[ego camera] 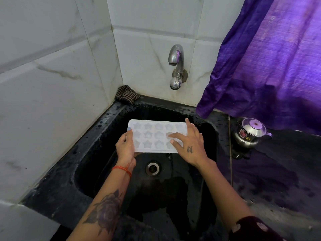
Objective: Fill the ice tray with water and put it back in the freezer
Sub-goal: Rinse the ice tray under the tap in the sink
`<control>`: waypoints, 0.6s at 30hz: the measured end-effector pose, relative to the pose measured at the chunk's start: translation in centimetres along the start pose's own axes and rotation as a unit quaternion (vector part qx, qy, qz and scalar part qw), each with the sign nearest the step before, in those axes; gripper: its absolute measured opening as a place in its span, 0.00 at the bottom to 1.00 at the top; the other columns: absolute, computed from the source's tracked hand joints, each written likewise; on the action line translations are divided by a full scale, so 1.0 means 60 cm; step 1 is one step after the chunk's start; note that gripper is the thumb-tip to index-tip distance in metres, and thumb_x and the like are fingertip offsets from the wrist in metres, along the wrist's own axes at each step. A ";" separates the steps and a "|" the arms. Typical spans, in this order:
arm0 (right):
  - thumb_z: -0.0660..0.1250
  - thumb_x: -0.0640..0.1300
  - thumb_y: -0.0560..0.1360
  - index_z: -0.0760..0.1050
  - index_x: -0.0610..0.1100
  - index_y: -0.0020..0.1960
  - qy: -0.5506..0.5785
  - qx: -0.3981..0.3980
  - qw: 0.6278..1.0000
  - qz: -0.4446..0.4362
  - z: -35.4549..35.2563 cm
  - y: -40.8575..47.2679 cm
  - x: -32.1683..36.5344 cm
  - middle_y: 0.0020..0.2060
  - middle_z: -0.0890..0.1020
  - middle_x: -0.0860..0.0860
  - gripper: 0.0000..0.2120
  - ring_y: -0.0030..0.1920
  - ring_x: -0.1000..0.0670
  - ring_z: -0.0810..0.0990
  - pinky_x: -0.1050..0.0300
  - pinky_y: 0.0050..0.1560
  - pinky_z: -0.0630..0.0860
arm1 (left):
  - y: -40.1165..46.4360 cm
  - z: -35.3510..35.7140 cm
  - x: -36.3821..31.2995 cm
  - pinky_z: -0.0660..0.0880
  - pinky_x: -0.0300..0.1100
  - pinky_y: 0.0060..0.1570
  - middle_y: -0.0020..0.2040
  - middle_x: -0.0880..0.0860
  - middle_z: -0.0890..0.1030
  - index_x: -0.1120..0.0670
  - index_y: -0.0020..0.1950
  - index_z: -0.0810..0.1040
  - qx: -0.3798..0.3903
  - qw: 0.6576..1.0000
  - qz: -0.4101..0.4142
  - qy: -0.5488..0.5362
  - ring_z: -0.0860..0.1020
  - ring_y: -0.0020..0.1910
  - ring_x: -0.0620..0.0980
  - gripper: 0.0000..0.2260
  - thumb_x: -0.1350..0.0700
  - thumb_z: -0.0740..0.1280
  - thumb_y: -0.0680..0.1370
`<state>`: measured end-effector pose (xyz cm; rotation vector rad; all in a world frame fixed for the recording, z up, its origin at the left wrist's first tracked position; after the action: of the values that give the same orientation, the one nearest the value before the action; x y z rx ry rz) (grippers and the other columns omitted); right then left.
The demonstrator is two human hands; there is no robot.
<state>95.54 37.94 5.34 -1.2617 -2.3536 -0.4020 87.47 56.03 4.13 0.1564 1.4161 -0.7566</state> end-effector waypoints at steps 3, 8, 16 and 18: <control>0.56 0.58 0.79 0.72 0.61 0.65 -0.033 0.023 0.999 0.011 0.008 0.005 0.001 0.78 0.42 0.47 0.16 0.77 0.41 0.40 0.35 0.73 0.42 | 0.001 -0.001 0.000 0.79 0.39 0.27 0.41 0.51 0.80 0.52 0.40 0.75 -0.005 1.000 -0.006 -0.001 0.79 0.37 0.48 0.11 0.48 0.62 0.80; 0.57 0.57 0.80 0.75 0.61 0.61 -0.034 0.024 0.999 0.000 0.003 0.005 0.009 0.78 0.43 0.47 0.13 0.77 0.42 0.39 0.34 0.73 0.40 | 0.001 -0.001 -0.001 0.79 0.39 0.27 0.40 0.50 0.80 0.52 0.40 0.75 -0.004 1.000 -0.005 -0.005 0.79 0.38 0.48 0.12 0.48 0.62 0.79; 0.56 0.57 0.80 0.72 0.60 0.64 -0.048 0.033 0.998 0.006 0.002 0.004 0.011 0.78 0.41 0.46 0.15 0.77 0.41 0.37 0.33 0.72 0.38 | 0.007 0.000 0.005 0.79 0.46 0.37 0.42 0.52 0.81 0.51 0.41 0.76 -0.003 1.000 -0.016 0.004 0.80 0.40 0.50 0.11 0.46 0.63 0.79; 0.57 0.57 0.80 0.73 0.62 0.64 -0.044 0.041 0.998 0.003 0.002 0.002 0.011 0.78 0.41 0.47 0.14 0.77 0.42 0.37 0.34 0.72 0.38 | 0.008 -0.001 0.005 0.79 0.46 0.38 0.42 0.52 0.81 0.51 0.41 0.76 -0.003 1.000 -0.017 0.003 0.80 0.40 0.50 0.11 0.46 0.63 0.79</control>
<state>95.31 38.53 5.60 -1.2723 -2.4126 -0.2487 87.66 56.31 3.65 0.1300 1.4304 -0.7811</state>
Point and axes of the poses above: each hand's wrist, its own y-axis towards the middle knuckle, its own z-axis out of the palm, x = y × z, the point moved 2 cm from there along y, towards the middle knuckle
